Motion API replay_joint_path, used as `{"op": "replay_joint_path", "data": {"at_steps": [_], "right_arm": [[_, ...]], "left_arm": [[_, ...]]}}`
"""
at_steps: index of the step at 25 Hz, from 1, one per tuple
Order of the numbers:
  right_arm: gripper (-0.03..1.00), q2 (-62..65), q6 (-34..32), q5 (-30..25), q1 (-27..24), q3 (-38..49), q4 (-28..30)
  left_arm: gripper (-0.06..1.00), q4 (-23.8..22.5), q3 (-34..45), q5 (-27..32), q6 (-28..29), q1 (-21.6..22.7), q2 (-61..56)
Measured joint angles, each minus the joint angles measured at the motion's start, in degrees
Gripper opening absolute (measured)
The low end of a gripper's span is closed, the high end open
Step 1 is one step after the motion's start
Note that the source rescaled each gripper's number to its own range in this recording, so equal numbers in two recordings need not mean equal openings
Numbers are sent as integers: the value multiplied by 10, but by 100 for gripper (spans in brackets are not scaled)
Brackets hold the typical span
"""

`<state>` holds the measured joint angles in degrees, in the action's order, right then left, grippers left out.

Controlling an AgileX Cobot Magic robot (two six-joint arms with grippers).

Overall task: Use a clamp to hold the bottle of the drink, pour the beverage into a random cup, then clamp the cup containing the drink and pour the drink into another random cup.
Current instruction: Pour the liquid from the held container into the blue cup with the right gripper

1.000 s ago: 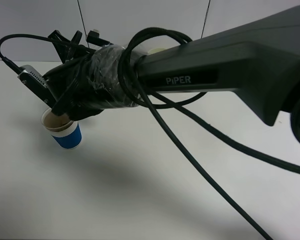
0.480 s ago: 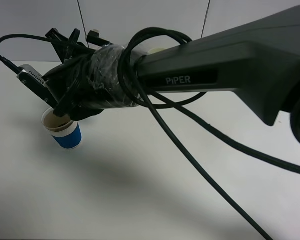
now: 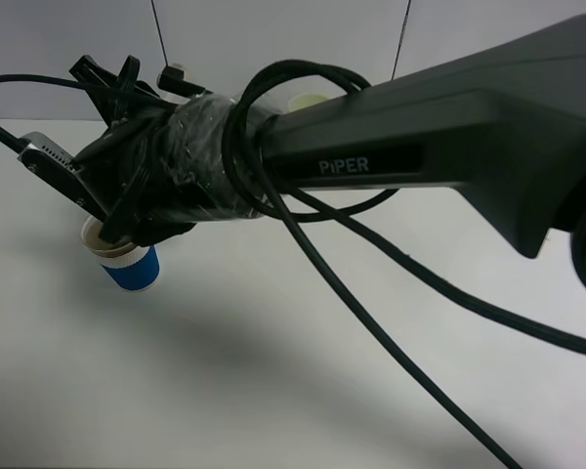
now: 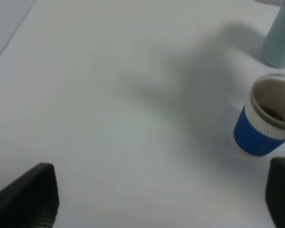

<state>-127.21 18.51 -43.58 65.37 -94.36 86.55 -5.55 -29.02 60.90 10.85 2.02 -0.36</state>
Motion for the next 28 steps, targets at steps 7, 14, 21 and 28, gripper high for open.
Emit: {"op": "replay_joint_path", "data": {"at_steps": [7,14,21,28], "right_arm": [[1,0,0,-3,3,0,25],[1,1,0,-5,3,0,42],[1,1,-1,-5,13,0,49],[1,1,-1,-6,19,0,72]], "left_arm": [[62,0,0,0,0,0,0],[62,0,0,0,0,0,0],[62,0,0,0,0,0,0],[62,0,0,0,0,0,0]]}}
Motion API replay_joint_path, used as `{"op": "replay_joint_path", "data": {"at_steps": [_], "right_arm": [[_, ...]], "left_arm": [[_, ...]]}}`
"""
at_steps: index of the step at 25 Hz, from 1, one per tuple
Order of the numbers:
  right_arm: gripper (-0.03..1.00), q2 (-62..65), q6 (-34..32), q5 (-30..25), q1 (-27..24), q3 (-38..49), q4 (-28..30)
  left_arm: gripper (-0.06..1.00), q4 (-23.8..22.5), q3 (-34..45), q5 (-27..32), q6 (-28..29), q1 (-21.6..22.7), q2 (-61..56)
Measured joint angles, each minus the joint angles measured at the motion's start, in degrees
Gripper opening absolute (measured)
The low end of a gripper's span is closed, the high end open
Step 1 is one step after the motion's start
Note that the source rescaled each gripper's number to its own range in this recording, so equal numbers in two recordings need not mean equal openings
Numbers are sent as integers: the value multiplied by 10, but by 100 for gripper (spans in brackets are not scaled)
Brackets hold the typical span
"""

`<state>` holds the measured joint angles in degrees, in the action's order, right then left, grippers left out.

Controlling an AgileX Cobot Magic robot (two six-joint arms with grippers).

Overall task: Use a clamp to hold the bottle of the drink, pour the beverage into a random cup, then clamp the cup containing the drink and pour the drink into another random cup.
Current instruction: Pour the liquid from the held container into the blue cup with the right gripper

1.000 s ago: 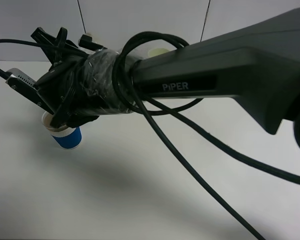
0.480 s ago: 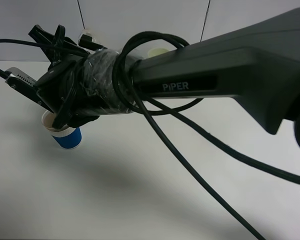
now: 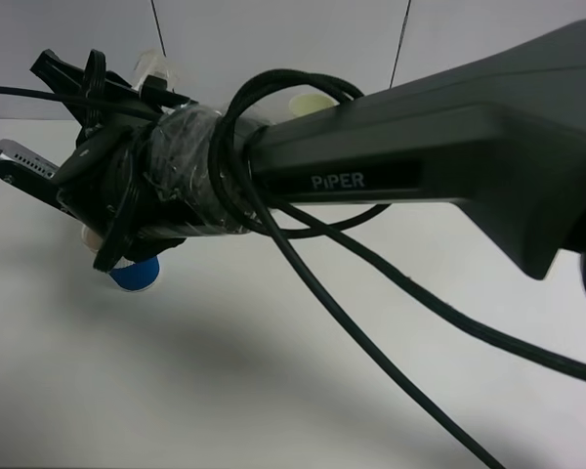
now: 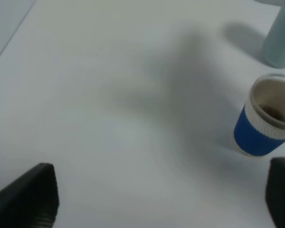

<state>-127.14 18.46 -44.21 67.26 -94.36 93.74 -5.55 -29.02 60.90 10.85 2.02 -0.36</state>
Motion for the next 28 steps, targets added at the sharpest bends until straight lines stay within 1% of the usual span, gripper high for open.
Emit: {"op": "replay_joint_path", "data": {"at_steps": [5,10,21,28], "right_arm": [[1,0,0,-2,0,0,14],[1,0,-1,-3,0,0,46],[1,0,-8,-9,13,0,51],[1,0,-35,-13,15,0,54]], "left_arm": [[62,0,0,0,0,0,0],[62,0,0,0,0,0,0],[62,0,0,0,0,0,0],[62,0,0,0,0,0,0]]}}
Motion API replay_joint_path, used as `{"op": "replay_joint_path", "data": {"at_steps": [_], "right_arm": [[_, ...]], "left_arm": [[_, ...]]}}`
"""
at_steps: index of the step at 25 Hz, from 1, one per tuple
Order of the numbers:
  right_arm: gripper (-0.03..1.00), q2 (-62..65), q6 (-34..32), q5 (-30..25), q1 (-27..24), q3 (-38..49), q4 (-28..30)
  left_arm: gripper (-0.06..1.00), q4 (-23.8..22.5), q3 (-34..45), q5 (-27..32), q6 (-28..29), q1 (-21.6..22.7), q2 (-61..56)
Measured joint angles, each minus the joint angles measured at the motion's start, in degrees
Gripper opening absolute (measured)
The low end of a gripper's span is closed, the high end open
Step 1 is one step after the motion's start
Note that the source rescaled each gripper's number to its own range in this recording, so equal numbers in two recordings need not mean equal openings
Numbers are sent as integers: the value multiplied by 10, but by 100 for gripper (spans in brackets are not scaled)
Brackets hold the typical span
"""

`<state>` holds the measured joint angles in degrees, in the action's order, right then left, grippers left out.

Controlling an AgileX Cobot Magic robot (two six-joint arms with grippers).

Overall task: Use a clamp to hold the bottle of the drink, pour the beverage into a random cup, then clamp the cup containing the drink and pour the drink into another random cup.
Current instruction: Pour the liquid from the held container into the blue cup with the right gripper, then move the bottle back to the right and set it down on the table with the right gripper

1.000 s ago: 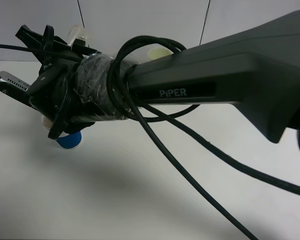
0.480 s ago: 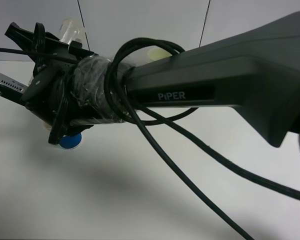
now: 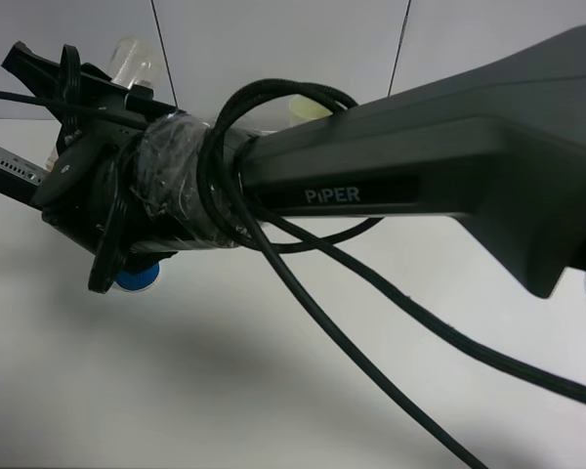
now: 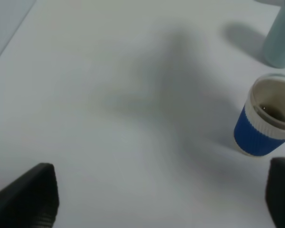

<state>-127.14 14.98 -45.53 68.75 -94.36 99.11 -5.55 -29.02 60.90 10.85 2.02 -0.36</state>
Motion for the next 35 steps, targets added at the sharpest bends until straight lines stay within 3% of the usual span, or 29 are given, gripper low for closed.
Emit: {"op": "replay_joint_path", "data": {"at_steps": [4,13,21,26,35], "right_arm": [[1,0,-20,-6,0,0,-14],[1,0,-98,-32,0,0,-145],[1,37,-297,-30,-19,0,-291],[1,82,-383,-31,-45,0,-344],[1,132,-416,-2,-77,0,-472]], "left_arm": [[62,0,0,0,0,0,0],[62,0,0,0,0,0,0],[62,0,0,0,0,0,0],[62,0,0,0,0,0,0],[62,0,0,0,0,0,0]]}}
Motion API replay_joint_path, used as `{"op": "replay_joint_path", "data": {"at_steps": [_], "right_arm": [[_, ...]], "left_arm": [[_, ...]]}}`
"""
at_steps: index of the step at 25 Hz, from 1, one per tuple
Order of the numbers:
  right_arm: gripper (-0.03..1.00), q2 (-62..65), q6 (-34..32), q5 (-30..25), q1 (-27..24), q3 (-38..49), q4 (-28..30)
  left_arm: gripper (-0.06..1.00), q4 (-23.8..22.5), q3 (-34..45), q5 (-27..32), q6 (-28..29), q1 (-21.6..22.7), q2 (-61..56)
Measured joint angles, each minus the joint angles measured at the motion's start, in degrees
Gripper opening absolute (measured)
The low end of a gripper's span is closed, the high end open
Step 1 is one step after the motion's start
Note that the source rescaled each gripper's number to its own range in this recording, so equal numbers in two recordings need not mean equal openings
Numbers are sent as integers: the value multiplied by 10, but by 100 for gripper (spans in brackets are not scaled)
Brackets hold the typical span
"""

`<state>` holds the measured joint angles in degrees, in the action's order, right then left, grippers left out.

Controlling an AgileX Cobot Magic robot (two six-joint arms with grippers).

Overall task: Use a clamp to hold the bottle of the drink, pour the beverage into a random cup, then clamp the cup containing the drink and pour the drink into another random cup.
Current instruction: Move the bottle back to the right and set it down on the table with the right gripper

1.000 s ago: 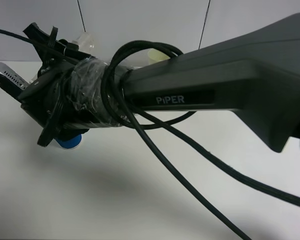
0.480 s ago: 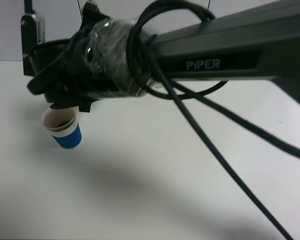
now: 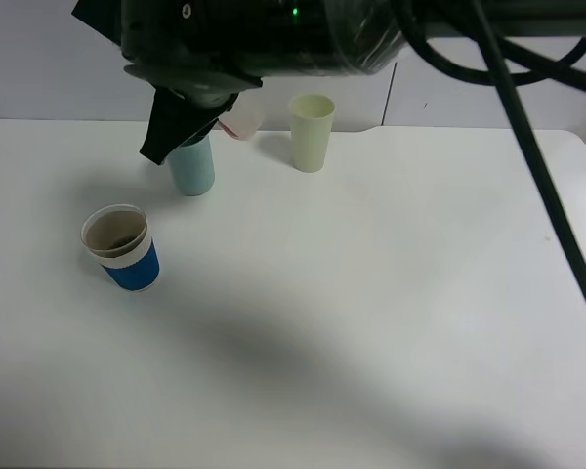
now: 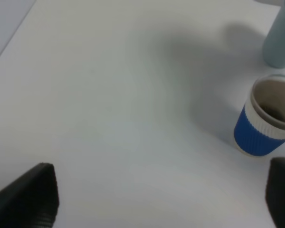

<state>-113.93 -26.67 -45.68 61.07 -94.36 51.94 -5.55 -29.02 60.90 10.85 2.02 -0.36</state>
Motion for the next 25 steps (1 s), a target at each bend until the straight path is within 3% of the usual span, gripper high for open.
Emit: {"op": "replay_joint_path", "data": {"at_steps": [9,18,25], "right_arm": [[1,13,5,14,-15,0,-99],[1,17,68,18,-46,0,-215],[1,19,100,75,-72,23,-272]], "left_arm": [[62,0,0,0,0,0,0],[62,0,0,0,0,0,0],[62,0,0,0,0,0,0]]}}
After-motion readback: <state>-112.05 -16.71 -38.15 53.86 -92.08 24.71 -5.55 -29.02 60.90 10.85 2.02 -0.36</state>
